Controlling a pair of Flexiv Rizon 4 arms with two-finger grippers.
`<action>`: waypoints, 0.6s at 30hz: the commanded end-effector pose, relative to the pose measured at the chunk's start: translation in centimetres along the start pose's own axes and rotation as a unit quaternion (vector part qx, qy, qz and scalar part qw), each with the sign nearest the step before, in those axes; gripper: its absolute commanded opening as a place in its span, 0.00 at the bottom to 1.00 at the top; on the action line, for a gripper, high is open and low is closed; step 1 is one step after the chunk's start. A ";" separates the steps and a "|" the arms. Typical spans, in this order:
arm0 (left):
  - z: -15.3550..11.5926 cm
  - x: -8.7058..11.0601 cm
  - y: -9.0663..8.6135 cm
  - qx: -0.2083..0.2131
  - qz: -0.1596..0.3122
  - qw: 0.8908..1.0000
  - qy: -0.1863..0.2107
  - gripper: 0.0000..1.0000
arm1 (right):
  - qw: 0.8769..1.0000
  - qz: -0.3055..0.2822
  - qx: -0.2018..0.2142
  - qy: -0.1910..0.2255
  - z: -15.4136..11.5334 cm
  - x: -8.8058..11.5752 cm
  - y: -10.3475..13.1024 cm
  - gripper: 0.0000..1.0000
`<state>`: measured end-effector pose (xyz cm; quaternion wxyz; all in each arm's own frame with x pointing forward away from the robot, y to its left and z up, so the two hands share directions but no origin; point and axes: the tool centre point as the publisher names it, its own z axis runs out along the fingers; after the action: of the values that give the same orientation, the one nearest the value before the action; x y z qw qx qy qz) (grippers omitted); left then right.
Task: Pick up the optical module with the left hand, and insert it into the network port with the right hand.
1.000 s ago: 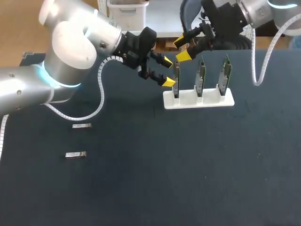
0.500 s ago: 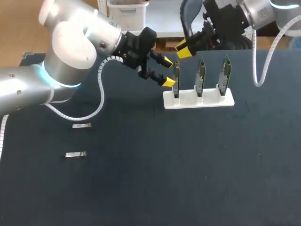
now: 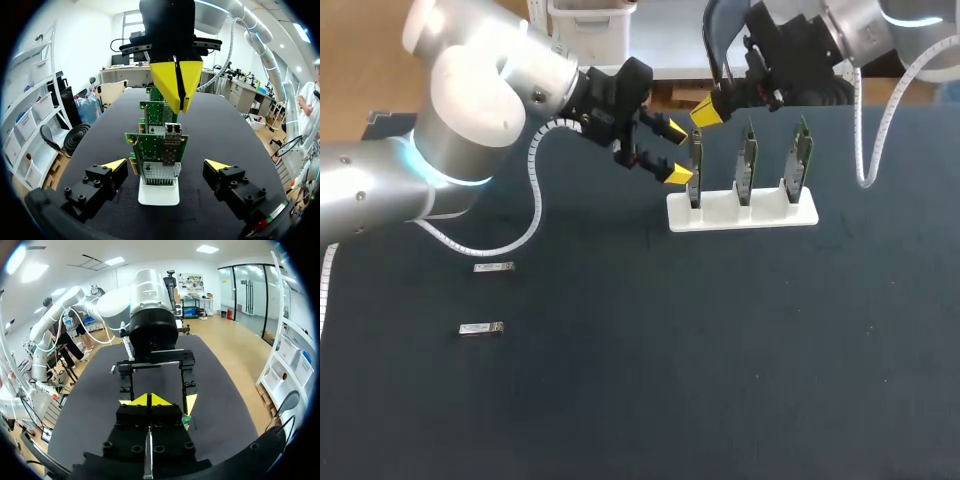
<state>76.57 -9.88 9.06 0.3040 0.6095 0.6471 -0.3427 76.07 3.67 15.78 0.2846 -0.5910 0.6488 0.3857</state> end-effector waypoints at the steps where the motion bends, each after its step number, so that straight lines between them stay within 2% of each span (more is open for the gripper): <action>1: 0.1 0.0 0.1 0.000 0.000 1.000 0.001 1.00 | 1.000 0.002 0.001 0.005 0.3 0.2 -0.1 0.00; 18: 0.1 0.0 0.1 0.000 0.000 1.000 0.001 1.00 | 1.000 0.015 -0.002 0.016 0.8 1.1 -0.4 0.00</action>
<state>76.57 -9.88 9.06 0.3041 0.6095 0.6470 -0.3427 76.03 3.67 14.53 0.2689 -0.5878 0.6608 0.3815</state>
